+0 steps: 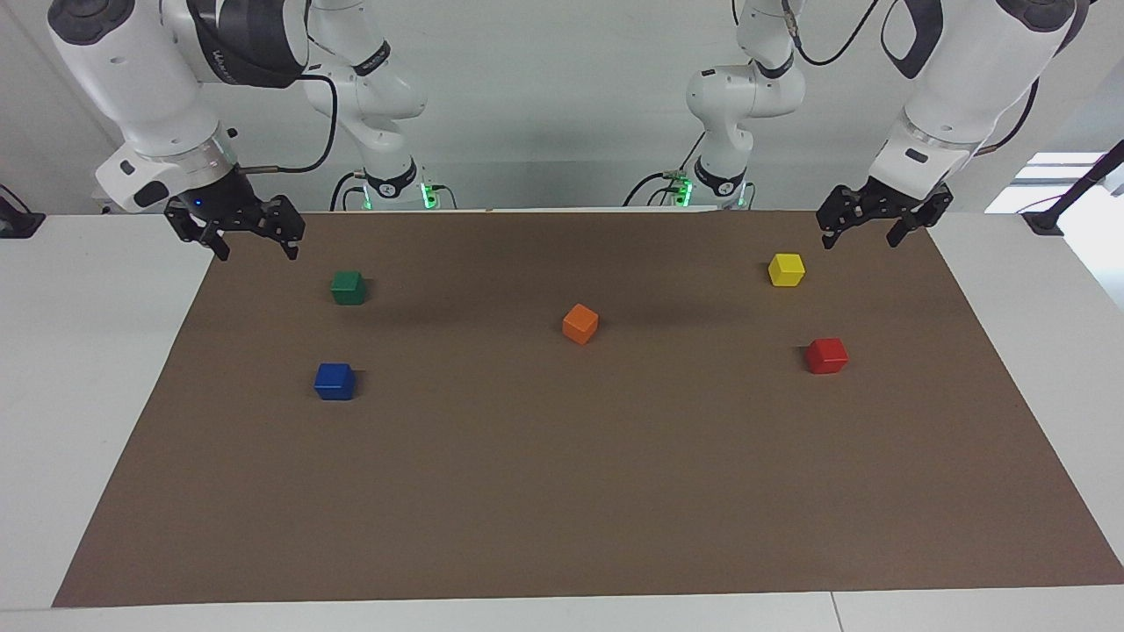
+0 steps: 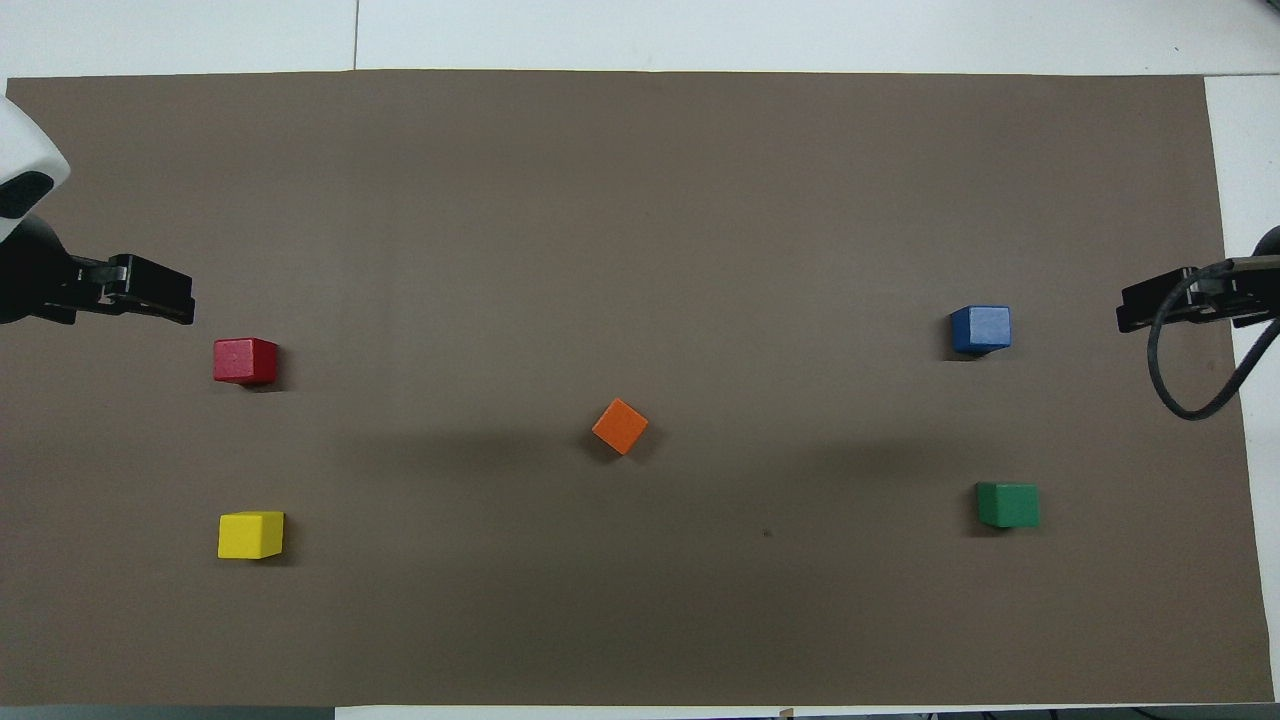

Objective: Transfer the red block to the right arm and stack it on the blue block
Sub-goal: 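Move the left gripper toward the red block, then grasp the red block with the left gripper while the right gripper nears the blue block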

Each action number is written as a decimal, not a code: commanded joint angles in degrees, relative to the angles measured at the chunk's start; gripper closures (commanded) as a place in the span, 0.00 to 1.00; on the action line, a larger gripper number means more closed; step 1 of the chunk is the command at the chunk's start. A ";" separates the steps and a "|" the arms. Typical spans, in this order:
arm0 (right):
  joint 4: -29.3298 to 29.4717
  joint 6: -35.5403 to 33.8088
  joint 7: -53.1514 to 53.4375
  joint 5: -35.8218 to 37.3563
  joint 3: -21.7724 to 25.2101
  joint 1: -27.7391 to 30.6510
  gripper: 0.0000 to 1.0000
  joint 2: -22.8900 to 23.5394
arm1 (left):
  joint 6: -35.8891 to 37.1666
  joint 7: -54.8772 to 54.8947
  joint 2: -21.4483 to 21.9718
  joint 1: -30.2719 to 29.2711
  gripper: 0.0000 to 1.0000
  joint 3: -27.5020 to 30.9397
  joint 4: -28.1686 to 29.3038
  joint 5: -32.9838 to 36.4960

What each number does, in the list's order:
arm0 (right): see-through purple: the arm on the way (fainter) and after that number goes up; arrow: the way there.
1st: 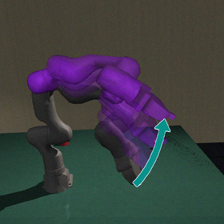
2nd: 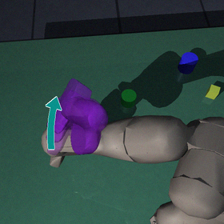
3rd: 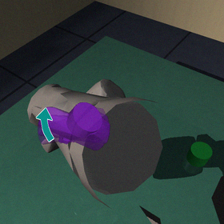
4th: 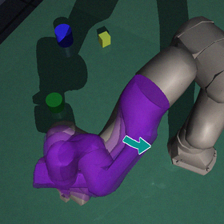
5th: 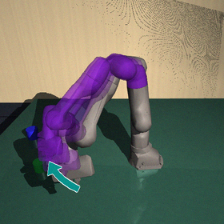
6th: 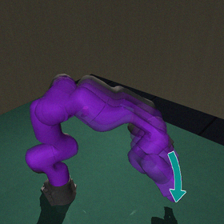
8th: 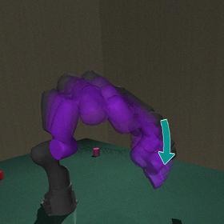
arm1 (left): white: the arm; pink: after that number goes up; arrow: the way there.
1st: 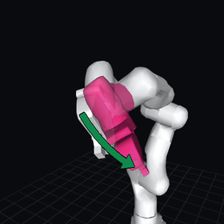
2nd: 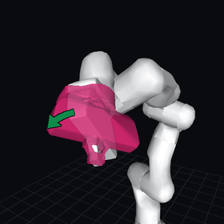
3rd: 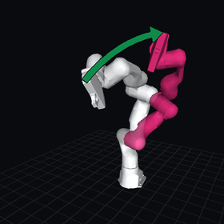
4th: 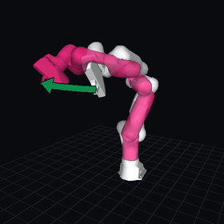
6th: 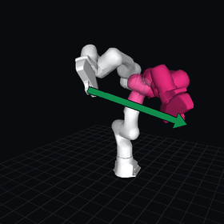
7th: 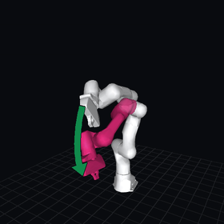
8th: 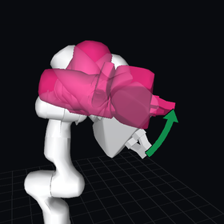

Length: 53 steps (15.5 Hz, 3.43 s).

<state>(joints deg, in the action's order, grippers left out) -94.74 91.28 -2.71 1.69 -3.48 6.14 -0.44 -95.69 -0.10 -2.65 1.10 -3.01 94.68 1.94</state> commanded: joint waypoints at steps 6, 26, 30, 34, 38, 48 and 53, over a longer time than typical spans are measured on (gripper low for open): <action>-2.02 0.22 -1.24 0.42 -0.83 0.89 0.00 -1.32 | -14.08 5.55 -1.38 0.13 0.00 4.42 12.98 0.25; -6.32 2.51 -9.93 -29.42 -0.83 4.83 0.00 2.46 | -35.79 3.27 -8.24 -0.84 0.00 6.26 25.64 -2.03; -8.61 -3.46 -14.68 -45.17 -0.74 9.40 0.00 2.29 | -36.06 3.35 -9.65 -1.01 0.00 6.26 25.64 -2.03; -11.50 -7.78 -18.37 -59.92 -0.83 12.14 0.00 2.64 | -36.06 3.35 -10.00 -1.36 0.00 6.26 25.73 -2.03; -18.71 -10.50 -25.31 -74.44 -0.74 13.72 0.00 4.47 | -36.23 3.35 -10.01 -1.36 0.00 6.26 26.52 -2.03; -19.69 -25.44 -37.18 -93.53 -0.91 11.18 0.00 20.03 | -28.97 -1.64 -9.66 -1.28 1.00 6.26 22.24 -10.53; -19.69 -27.38 -39.39 -99.24 -0.91 7.49 0.00 23.03 | -15.96 -15.69 -8.34 -0.92 1.00 5.56 13.61 -11.70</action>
<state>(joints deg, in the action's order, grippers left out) -114.51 65.00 -40.86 -95.63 -4.15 14.39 22.20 -117.13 -9.88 -12.06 -0.04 2.54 111.45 -8.83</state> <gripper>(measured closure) 0.000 0.449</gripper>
